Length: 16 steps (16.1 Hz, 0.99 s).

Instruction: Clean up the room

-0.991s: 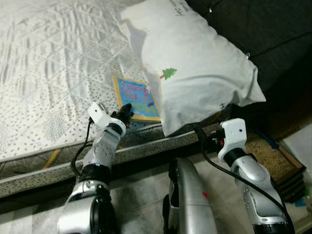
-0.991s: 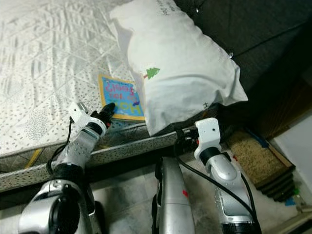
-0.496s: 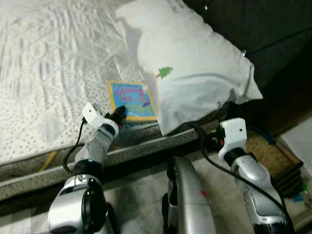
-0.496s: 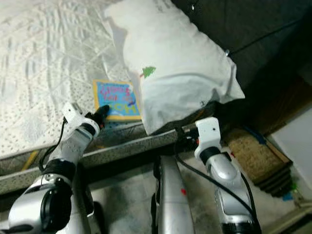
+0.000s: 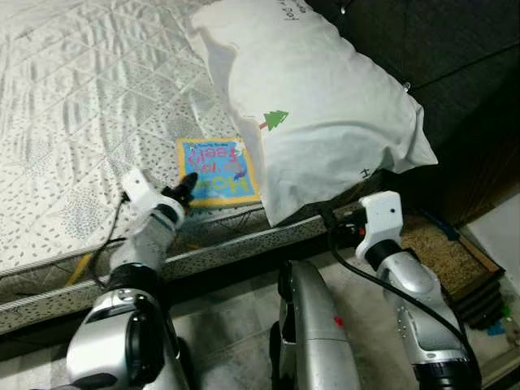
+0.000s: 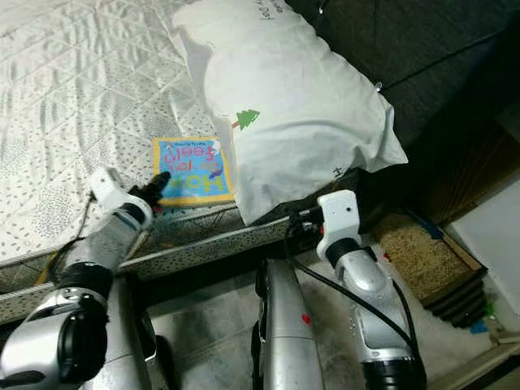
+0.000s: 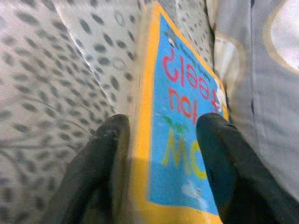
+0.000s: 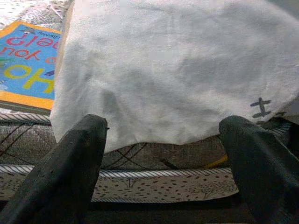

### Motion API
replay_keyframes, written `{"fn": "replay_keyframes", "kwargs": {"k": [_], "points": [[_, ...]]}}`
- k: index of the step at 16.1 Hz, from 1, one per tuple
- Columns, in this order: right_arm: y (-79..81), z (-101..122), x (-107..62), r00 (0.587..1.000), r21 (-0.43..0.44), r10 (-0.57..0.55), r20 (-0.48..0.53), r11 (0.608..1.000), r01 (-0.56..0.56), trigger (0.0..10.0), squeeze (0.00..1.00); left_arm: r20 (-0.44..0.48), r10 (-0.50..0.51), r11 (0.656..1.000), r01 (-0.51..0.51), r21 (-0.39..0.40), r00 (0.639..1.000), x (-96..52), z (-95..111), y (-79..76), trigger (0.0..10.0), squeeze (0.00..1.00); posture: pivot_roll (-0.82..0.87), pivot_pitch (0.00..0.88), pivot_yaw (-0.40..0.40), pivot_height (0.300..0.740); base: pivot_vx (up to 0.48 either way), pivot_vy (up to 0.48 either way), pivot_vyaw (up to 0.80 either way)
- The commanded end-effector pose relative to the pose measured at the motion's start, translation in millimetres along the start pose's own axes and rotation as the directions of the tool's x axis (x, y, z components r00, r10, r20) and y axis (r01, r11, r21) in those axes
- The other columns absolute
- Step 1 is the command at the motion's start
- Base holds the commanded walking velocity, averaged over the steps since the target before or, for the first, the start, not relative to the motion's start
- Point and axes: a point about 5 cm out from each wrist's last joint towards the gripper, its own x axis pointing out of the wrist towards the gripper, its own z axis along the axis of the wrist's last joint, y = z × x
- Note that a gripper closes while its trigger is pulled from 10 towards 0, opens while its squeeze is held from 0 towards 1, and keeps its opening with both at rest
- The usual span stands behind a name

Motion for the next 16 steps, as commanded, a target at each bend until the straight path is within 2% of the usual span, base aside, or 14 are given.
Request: {"fn": "replay_keyframes", "kwargs": {"k": [1, 6, 9, 13, 16], "points": [[-2.4, -2, 1.1, 1.0, -0.005, -0.007, -0.003, 1.0, 0.007, 10.0, 0.0, -0.02, 0.009, 0.999, -0.008, 0.037, 1.0, -0.1, -4, -0.8, 10.0, 1.0, -0.13, 0.124, -0.091, 0.513, 0.0, 0.0, 0.0], [3.2, -1, 10.5, 1.0, 0.011, 0.004, 0.011, 1.0, -0.004, 10.0, 0.0, -0.021, 0.012, 0.999, -0.011, 0.05, 1.0, -5.0, -18, -7.8, 10.0, 1.0, -0.1, 0.109, -0.089, 0.513, 0.0, 0.0, 0.0], [7.1, -2, 16.7, 1.0, 0.028, 0.007, 0.019, 1.0, -0.008, 10.0, 0.0, -0.027, 0.006, 0.998, -0.004, 0.067, 1.0, -17.6, -32, -12.5, 10.0, 1.0, -0.07, 0.096, -0.078, 0.513, 0.0, 0.0, 0.0], [11.5, -2, 25.4, 1.0, 0.053, 0.004, 0.031, 0.999, -0.005, 10.0, 0.0, -0.057, 0.015, 0.996, -0.01, 0.086, 0.998, -33.4, -41, -9.5, 10.0, 1.0, -0.04, 0.081, -0.059, 0.513, 0.0, 0.0, 0.0], [13.3, -3, 29.1, 0.999, 0.062, -0.001, 0.036, 0.998, -0.001, 10.0, 0.0, 0.038, 0.027, 0.99, -0.032, 0.139, 0.999, -51.1, -29, -5.9, 10.0, 1.0, -0.02, 0.061, -0.043, 0.513, 0.0, 0.0, 0.0]]}}
